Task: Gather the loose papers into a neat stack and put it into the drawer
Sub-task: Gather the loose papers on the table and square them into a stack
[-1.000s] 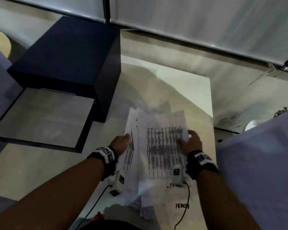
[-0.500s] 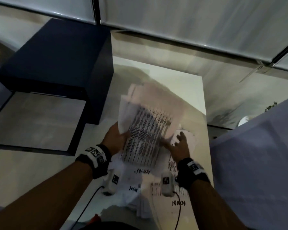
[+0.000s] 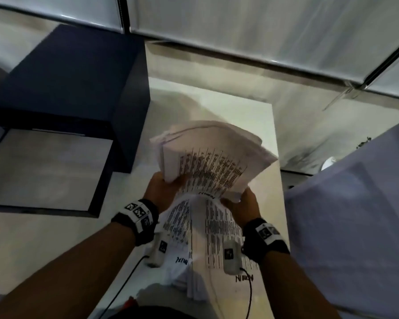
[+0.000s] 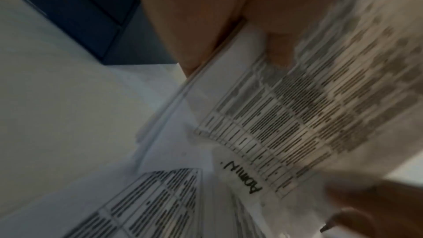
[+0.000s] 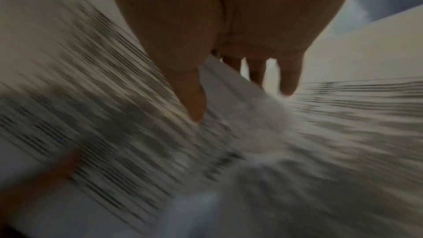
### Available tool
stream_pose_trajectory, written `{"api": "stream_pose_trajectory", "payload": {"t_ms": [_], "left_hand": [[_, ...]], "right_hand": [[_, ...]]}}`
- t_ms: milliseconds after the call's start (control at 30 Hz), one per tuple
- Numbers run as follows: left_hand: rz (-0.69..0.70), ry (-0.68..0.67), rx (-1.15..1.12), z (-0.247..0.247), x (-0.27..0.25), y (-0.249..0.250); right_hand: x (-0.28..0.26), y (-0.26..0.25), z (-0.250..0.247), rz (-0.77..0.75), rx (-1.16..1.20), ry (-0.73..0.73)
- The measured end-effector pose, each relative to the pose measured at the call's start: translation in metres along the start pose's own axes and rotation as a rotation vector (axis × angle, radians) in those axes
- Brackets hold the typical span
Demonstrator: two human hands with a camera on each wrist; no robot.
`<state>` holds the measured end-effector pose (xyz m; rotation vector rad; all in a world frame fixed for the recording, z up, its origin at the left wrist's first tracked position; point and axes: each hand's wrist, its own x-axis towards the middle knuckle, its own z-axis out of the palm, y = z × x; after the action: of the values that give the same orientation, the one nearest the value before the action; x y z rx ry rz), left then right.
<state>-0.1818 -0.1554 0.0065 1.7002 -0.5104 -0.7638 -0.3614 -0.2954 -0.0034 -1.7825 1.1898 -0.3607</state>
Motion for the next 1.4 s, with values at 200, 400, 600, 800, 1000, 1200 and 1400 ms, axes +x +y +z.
{"api": "stream_pose_trajectory", "payload": {"t_ms": [200, 400, 600, 800, 1000, 1200, 1400], "left_hand": [[0.032, 0.16, 0.039, -0.01, 0.02, 0.014], [0.024, 0.211, 0.223, -0.032, 0.034, 0.022], [-0.045, 0.223, 0.269, -0.039, 0.029, 0.007], [-0.156, 0.186, 0.357, -0.038, 0.031, -0.015], [-0.226, 0.132, 0.422, -0.036, 0.033, -0.041], [-0.278, 0.1, 0.463, -0.035, 0.033, -0.053], [-0.33, 0.093, 0.454, -0.031, 0.034, -0.057]], "right_hand": [[-0.001, 0.091, -0.002, 0.476, -0.644, -0.029], [0.002, 0.103, -0.003, 0.496, -0.419, -0.002], [-0.002, 0.073, -0.022, 0.527, -0.441, 0.129], [0.0, 0.031, -0.053, 0.311, -0.57, 0.173], [0.005, 0.007, -0.066, 0.192, -0.601, 0.207], [-0.001, -0.008, -0.069, 0.185, -0.641, 0.215], [0.004, 0.007, -0.066, 0.292, -0.657, 0.215]]}}
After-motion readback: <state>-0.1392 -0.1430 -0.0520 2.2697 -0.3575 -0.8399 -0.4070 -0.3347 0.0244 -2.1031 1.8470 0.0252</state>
